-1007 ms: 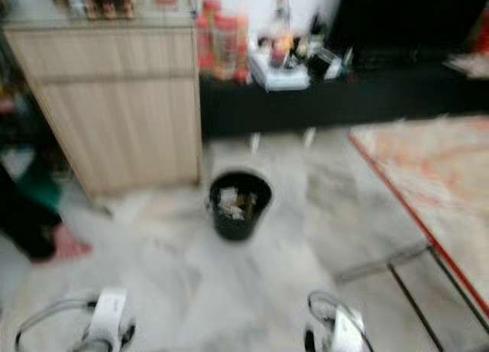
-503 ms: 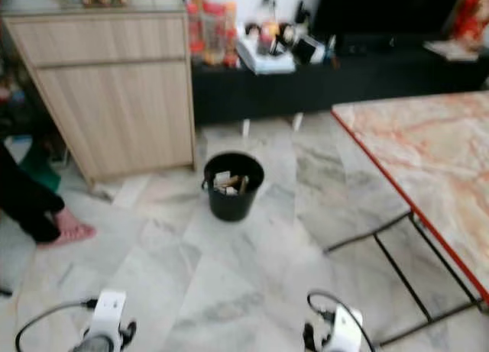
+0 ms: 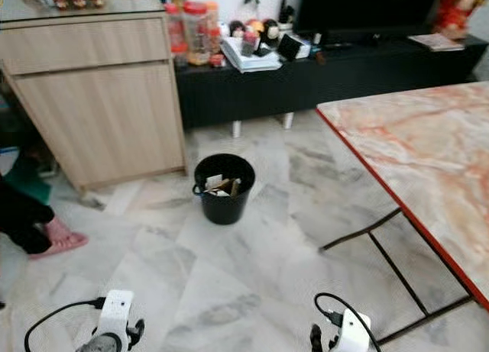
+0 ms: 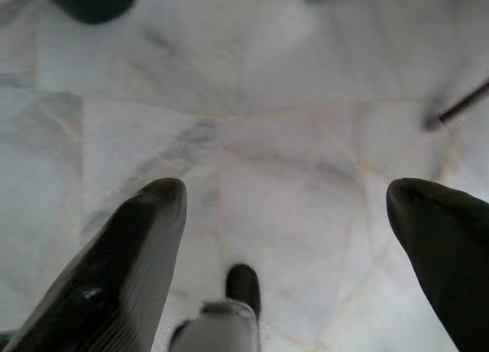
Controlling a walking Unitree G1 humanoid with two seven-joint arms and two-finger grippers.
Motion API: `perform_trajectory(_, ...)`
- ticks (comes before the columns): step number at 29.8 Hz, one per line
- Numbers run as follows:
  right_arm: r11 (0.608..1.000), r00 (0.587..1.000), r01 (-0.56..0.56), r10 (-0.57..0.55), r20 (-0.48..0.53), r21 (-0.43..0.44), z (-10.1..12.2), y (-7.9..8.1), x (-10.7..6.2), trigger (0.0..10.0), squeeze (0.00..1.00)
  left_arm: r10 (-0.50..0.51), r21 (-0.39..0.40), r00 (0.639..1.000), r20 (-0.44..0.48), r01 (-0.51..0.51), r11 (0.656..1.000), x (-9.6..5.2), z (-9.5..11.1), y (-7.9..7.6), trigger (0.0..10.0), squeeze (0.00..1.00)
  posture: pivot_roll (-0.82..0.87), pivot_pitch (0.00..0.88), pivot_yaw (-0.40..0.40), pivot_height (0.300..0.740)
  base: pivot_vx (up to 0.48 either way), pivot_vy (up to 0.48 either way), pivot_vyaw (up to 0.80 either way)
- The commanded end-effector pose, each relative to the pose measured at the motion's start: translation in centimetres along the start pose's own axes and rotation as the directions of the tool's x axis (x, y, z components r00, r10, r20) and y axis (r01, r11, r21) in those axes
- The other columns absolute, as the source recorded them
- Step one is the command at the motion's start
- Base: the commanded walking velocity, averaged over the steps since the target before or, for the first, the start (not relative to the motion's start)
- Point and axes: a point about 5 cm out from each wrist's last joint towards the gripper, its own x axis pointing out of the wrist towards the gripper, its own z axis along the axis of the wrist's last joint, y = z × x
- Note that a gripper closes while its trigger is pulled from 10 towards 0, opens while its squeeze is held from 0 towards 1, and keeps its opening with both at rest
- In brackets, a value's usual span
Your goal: Picking trash to rubbish bin
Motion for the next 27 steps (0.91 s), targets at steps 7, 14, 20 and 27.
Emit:
perform_trajectory(7,1.000,0.999,0.019,-0.019,-0.033,-0.006,-0.72,-0.59,-0.23,10.0,0.00,-0.004,-0.002,1.000,0.000,0.004,1.000,-0.01,-0.03,-0.36,10.0,0.00,0.09,0.095,-0.115,0.740,0.000,0.000,-0.27)
perform_trajectory(14,1.000,0.999,0.017,-0.018,-0.040,-0.013,-0.75,-0.63,-0.24,10.0,0.00,-0.005,0.005,1.000,0.003,0.005,1.000,-0.02,-0.03,-0.39,10.0,0.00,0.09,0.097,-0.117,0.740,0.000,0.000,-0.78)
perform_trajectory(20,1.000,0.999,0.018,-0.019,-0.044,-0.021,-0.79,-0.69,-0.25,10.0,0.00,-0.005,0.013,1.000,-0.004,0.005,1.000,-0.05,-0.19,-0.40,10.0,0.00,0.09,0.098,-0.119,0.740,0.000,0.000,-0.78)
perform_trajectory(27,0.999,0.998,0.021,-0.022,-0.051,-0.030,-0.84,-0.80,-0.27,10.0,0.00,-0.004,0.058,1.000,-0.019,0.005,0.998,-0.08,-0.41,-0.52,10.0,0.00,0.09,0.099,-0.121,0.740,0.000,-0.095,-0.78)
